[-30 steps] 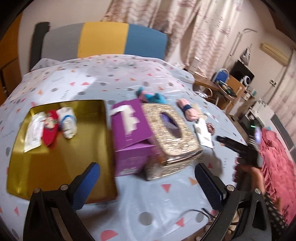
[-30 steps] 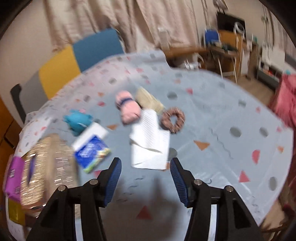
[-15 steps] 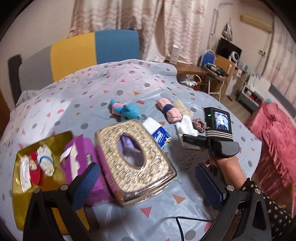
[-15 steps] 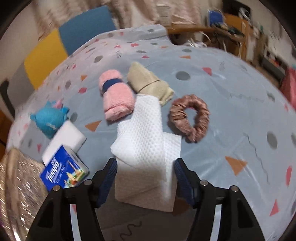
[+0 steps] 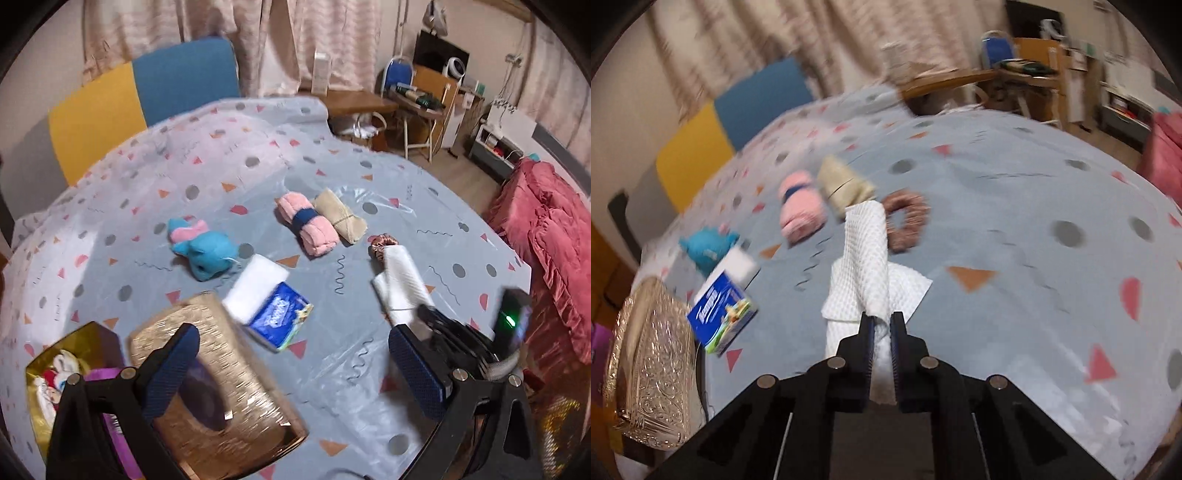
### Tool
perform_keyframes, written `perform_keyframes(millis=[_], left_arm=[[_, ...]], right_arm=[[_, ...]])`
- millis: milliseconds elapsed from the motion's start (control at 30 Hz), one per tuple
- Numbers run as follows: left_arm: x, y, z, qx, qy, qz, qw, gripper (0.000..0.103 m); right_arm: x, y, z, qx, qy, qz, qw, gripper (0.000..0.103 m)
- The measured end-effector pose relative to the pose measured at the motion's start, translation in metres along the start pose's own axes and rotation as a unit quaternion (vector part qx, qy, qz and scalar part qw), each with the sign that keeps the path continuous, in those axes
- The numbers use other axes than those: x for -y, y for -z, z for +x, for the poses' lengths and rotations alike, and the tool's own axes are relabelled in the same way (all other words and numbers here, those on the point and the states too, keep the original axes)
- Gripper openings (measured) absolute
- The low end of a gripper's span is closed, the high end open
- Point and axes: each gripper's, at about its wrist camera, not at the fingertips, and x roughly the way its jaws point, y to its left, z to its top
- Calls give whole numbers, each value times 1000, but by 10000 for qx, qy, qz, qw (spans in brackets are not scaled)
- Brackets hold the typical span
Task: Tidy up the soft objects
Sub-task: 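Grasp the white towel with the right gripper while the left gripper grasps the brown scrunchie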
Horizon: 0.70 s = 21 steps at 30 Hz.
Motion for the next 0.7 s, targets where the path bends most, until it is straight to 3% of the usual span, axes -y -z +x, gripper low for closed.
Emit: perform_keyframes(millis=[67,167,267,433,700], left_arm=[[8,-7,13,-119,122,-116,9998,103],[31,-19,38,-178,24,-37,9998,103],[56,-32,75,-342,77,88,9993,103],[93,-48,151,-911,324,23,9953,103],[123,-64,211,-873,312,-15,9957,103]], right_arm=[[13,-1,-10,256,78,158,9995,8],[32,-1,-19,587,387,396,9967,8],[54,3,-21,714,475,895,9923,8],[86,10,-8,598,-37,1636,9847,4],[82,16,-5,709,-99,1635,9839,5]])
